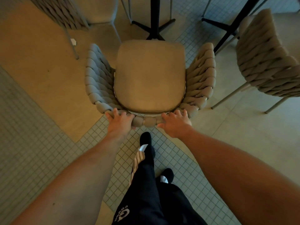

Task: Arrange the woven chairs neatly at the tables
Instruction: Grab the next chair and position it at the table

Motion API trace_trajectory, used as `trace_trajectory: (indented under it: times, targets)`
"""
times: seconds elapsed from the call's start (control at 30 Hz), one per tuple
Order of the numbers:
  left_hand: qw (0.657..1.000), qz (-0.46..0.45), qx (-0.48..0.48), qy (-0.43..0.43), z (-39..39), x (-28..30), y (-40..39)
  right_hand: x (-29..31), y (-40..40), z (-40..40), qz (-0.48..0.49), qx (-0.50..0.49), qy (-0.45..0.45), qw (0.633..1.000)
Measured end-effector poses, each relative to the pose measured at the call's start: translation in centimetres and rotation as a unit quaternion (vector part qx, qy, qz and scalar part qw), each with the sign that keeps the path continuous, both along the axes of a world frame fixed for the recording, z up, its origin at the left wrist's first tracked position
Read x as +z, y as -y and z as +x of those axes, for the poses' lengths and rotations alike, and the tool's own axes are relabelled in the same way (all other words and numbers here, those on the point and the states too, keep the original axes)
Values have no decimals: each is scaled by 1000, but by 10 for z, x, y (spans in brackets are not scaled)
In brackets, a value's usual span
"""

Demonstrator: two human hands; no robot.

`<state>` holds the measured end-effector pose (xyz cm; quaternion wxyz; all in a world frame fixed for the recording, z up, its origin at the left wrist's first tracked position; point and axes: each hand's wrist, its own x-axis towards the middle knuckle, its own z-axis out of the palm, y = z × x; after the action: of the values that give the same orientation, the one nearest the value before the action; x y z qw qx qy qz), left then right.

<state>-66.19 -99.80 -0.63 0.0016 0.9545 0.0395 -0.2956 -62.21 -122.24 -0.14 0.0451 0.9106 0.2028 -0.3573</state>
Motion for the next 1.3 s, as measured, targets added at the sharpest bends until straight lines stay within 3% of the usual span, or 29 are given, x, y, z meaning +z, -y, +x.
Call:
trace_trajectory:
  times: [0.73,1.3]
  targets:
    - [999,26,-21,15,140,5,43,-3,39,148,-8,-8,16,1000]
    - [987,-148,56,5,139,15,18,16,26,146,3,-80,-23,997]
